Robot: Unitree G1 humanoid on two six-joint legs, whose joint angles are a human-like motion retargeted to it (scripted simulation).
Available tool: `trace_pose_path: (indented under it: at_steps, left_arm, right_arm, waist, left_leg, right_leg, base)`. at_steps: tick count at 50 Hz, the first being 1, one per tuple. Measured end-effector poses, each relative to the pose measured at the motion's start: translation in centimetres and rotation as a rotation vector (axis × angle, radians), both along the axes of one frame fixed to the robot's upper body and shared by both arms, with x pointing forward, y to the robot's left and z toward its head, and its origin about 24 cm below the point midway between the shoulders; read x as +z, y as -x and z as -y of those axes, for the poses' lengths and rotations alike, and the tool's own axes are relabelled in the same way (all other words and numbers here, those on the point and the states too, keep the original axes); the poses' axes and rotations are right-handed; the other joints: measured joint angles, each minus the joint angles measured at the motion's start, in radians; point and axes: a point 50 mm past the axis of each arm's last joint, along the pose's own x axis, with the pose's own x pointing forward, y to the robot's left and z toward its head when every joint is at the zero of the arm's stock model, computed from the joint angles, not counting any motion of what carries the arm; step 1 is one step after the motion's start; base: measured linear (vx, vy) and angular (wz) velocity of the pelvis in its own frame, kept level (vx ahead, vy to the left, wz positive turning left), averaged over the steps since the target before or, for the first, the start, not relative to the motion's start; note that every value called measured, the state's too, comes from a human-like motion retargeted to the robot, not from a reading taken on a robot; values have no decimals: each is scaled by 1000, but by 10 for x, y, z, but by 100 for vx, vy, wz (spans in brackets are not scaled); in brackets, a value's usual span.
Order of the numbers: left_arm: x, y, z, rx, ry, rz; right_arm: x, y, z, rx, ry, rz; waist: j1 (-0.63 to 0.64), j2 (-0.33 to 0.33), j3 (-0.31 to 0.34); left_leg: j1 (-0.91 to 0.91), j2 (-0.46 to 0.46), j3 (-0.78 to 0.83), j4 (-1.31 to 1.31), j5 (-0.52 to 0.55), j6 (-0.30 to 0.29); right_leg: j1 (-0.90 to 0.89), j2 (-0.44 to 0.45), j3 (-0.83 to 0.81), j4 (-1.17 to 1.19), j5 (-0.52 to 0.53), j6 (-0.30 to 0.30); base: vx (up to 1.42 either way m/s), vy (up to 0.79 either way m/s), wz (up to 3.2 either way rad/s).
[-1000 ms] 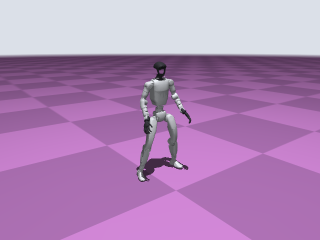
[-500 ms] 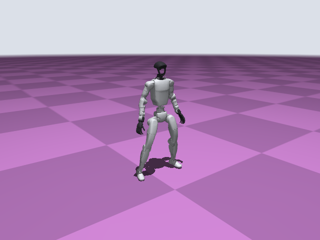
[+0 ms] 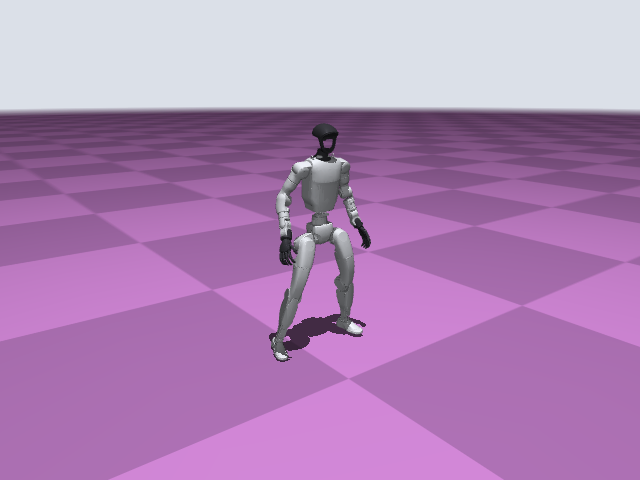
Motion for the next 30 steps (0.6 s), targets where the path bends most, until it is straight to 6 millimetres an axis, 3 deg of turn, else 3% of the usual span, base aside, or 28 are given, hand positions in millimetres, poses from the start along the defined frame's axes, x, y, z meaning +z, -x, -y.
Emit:
trace_pose_path:
  at_steps: [9, 16, 19, 23, 27, 30]
  left_arm:
    - [0, 59, -19, 129, -12, -134]
    - [29, 84, -40, 61, 25, -104]
    - [44, 83, -46, 33, 17, -55]
    - [59, 67, -41, -2, 56, 36]
    - [67, 30, -32, -1, 15, 232]
    - [80, -4, -39, 101, -33, 413]
  right_arm:
    - [-18, 83, 5, 12, 28, -300]
    - [7, 101, 17, 107, 33, -287]
    - [34, 96, 32, 118, 92, -194]
    - [71, 71, 43, 173, 176, -31]
    - [80, 51, 44, 211, 249, 0]
    - [91, 23, 51, 234, 284, 83]
  waist:
    - [9, 9, 70]
    - [19, 11, 209]
    - [12, 14, 296]
    - [-33, 19, 431]
    - [-77, 15, 458]
    - [-110, 30, 455]
  left_leg:
    - [-12, -1, 15, -27, 4, -3]
    - [-46, 5, 49, -29, 15, -17]
    - [-80, 6, 59, -35, 34, -22]
    - [-160, 5, 51, -42, 70, -24]
    - [-413, -30, 23, -26, 127, 24]
    - [-747, -27, -24, 241, 46, 24]
  right_leg:
    - [-24, 0, 1, -20, 9, 11]
    - [-78, 7, 32, -38, 44, 33]
    - [-128, 10, 51, -36, 69, 48]
    - [-229, 15, 71, -12, 105, 52]
    - [-512, -17, 115, 69, 130, 29]
    - [-793, -31, 167, 256, 36, -1]
  base:
    - [2, 0, -4]
    - [-2, 0, -22]
    - [-12, 1, -19]
    - [-24, 1, 1]
    - [-36, 4, 38]
    - [-34, 0, 53]
